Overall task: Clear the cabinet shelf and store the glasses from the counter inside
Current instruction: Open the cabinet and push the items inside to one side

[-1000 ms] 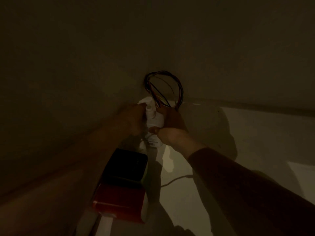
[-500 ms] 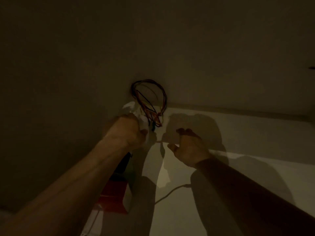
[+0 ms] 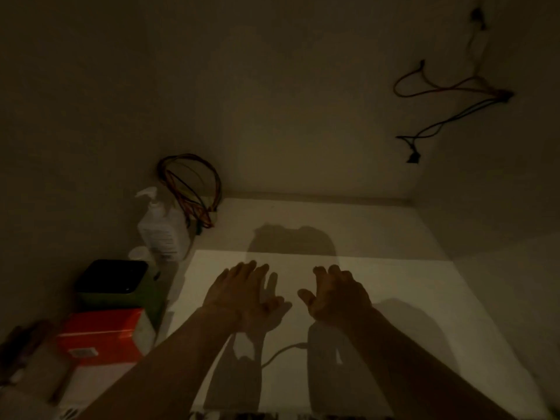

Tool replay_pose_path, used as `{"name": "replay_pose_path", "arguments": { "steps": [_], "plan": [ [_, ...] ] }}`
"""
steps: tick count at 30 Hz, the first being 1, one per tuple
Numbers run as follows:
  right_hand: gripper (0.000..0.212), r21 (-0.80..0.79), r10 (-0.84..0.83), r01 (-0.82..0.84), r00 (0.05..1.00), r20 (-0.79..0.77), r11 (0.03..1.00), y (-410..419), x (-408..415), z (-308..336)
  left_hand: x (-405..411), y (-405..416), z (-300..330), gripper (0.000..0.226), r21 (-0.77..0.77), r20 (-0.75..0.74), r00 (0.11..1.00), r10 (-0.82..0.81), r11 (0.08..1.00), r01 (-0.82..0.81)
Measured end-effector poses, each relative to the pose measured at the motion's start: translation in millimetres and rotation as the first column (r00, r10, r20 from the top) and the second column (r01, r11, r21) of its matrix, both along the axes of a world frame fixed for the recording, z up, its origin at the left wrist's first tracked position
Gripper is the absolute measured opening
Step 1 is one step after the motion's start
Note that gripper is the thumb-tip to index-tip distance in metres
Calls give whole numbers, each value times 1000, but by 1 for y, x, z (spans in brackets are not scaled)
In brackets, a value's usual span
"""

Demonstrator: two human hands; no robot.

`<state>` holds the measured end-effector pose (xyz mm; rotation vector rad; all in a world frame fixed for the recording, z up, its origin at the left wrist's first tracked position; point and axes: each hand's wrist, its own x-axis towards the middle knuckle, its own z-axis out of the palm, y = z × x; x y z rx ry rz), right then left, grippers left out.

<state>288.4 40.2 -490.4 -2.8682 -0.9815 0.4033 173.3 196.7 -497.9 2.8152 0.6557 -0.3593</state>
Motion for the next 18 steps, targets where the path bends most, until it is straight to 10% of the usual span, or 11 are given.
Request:
{"name": "replay_pose_path", "arguments": {
  "steps": [18],
  "plan": [
    [62,-70,-67,61,994,-86,996,-40,-30,-6,-14,-46,-8,85,7,-39,996,-84,996,84]
  ]
}}
